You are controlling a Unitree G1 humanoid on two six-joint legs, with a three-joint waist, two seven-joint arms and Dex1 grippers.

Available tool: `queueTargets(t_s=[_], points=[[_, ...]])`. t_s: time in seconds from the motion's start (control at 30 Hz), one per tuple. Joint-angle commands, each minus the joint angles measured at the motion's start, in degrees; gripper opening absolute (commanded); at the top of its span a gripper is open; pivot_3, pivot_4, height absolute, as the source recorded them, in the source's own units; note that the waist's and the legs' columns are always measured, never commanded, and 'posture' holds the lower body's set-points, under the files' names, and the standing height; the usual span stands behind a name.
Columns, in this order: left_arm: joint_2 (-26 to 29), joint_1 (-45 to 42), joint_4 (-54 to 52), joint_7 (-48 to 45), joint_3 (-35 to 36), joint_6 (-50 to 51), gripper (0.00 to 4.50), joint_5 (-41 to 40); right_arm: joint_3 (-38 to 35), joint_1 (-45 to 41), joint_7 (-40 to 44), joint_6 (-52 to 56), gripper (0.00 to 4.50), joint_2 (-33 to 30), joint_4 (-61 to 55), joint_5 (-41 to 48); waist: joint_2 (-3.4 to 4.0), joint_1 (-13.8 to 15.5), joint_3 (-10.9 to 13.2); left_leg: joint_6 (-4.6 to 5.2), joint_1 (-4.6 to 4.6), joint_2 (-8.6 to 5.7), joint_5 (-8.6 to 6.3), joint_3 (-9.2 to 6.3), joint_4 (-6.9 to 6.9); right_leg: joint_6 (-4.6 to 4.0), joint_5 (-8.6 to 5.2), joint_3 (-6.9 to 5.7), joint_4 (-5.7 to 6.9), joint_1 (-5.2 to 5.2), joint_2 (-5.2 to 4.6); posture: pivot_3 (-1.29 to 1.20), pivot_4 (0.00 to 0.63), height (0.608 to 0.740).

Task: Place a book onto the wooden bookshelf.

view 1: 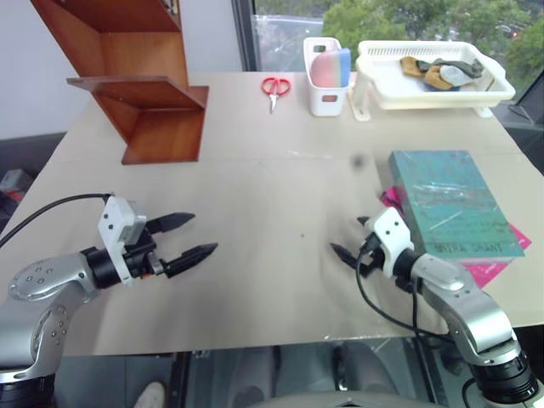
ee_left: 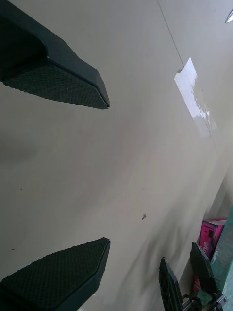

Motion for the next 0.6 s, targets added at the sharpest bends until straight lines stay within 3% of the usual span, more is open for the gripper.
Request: queueTargets(t_s=[0.03, 0.2, 0.43, 0.53, 0.6], points=[[0.4, -1.9, -1.0, 0.5, 0.5, -0.7, 4.50, -0.5, -1.0, -0.3, 0.3, -0.1, 4.47, -0.4, -2.4, 0.5, 0.00, 0.0, 0.0, 0.00, 0.00, 0.00, 0.00, 0.00, 0.00, 0.00, 0.00, 0.00, 0.00, 0.00, 0.00, 0.00, 0.150, 0.740], [-0.8, -6.6, 0.0, 1.1, -2.8, -0.7, 4.50, -0.5, -2.2, 0.0, 0.4, -0.4, 4.47, 1.1, -2.8, 2.6, -0.01, 0.1, 0.0, 0.00, 0.00, -0.04, 0.00, 0.00, 0.01, 0.01, 0.00, 0.00, 0.00, 0.02, 0.00, 0.00, 0.150, 0.740], [-2.4, -11.0, -0.6, 0.2, -7.0, -0.7, 4.50, -1.7, -8.2, -2.0, -0.5, 4.5, 4.47, 5.7, -7.5, 12.7, -0.01, 0.0, 0.0, 0.00, -0.01, -0.03, 0.00, -0.03, 0.00, 0.18, 0.10, 0.02, 0.02, 0.01, 0.16, 0.00, 0.150, 0.740], [-4.3, -14.8, -2.2, 0.5, -10.2, 0.6, 4.50, -3.8, -14.4, -4.5, -0.4, 8.8, 3.61, 4.5, -10.2, 19.4, -0.01, 0.3, 0.0, 0.00, -0.02, -0.04, 0.00, -0.03, 0.00, 0.19, 0.11, 0.03, 0.01, 0.02, 0.10, 0.00, 0.150, 0.740], [-5.9, -17.8, -2.9, 0.3, -13.2, 0.3, 4.50, -3.7, -21.7, -6.5, 1.4, 11.8, 2.71, 0.0, -10.5, 24.7, -0.01, 0.5, 0.0, 0.01, -0.04, -0.05, 0.00, -0.02, 0.02, 0.21, 0.12, 0.03, 0.00, 0.03, 0.06, 0.00, 0.150, 0.740]])
